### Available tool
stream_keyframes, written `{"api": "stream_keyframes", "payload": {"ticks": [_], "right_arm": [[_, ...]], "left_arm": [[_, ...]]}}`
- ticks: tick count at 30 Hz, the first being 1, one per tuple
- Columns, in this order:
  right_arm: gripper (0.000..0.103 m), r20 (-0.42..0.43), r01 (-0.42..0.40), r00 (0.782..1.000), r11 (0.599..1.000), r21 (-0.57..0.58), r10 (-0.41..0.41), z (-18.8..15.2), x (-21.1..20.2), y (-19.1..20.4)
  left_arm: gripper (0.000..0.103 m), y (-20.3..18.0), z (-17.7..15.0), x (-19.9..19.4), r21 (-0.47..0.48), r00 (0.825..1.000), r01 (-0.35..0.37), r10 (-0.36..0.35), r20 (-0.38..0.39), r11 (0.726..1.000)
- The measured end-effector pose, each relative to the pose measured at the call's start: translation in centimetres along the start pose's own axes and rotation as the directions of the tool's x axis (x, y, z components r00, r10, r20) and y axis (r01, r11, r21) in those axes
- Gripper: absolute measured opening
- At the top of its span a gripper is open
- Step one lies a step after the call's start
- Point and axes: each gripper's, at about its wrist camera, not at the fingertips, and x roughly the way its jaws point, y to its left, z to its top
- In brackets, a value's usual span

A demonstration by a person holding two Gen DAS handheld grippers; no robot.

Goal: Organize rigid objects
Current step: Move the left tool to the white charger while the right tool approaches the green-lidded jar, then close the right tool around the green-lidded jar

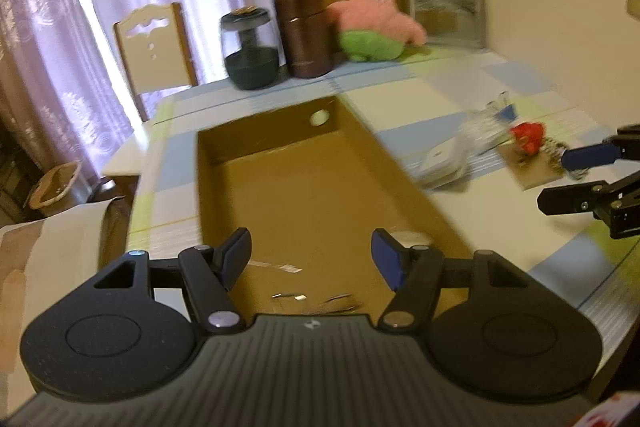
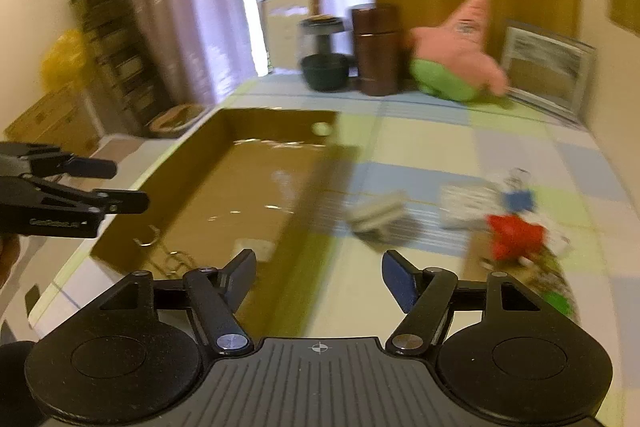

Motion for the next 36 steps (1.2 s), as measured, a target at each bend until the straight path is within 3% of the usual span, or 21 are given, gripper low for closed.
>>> {"api": "stream_keyframes", "payload": {"ticks": [10, 19, 27, 36], "right_arm": [[0.069, 0.038, 0.149, 0.987, 0.980, 0.133, -0.155, -1.5, -5.9, -6.6], [0.070, 0.037, 0.236, 0.969, 0.956, 0.175, -0.245, -2.2, -8.7, -11.8], [0.070, -0.005, 0.247, 0.968, 0.955, 0.164, -0.249, -3.0, -7.4, -15.2], [0.068, -0.056, 0.193, 0.981, 0.971, 0.141, -0.187, -4.1, -3.4, -16.9]], "left_arm": [[0.068, -7.0, 2.4, 0.2, -0.023, 0.996, 0.086, -0.085, 0.030, 0.996], [0.074, -12.6, 2.7, 2.4, -0.066, 0.994, 0.106, -0.105, 0.025, 0.992], [0.075, -15.7, 2.7, 5.0, -0.098, 0.995, 0.102, -0.102, 0.008, 0.990], [0.075, -18.6, 2.7, 8.0, -0.027, 0.991, 0.133, -0.134, -0.014, 0.991]]}}
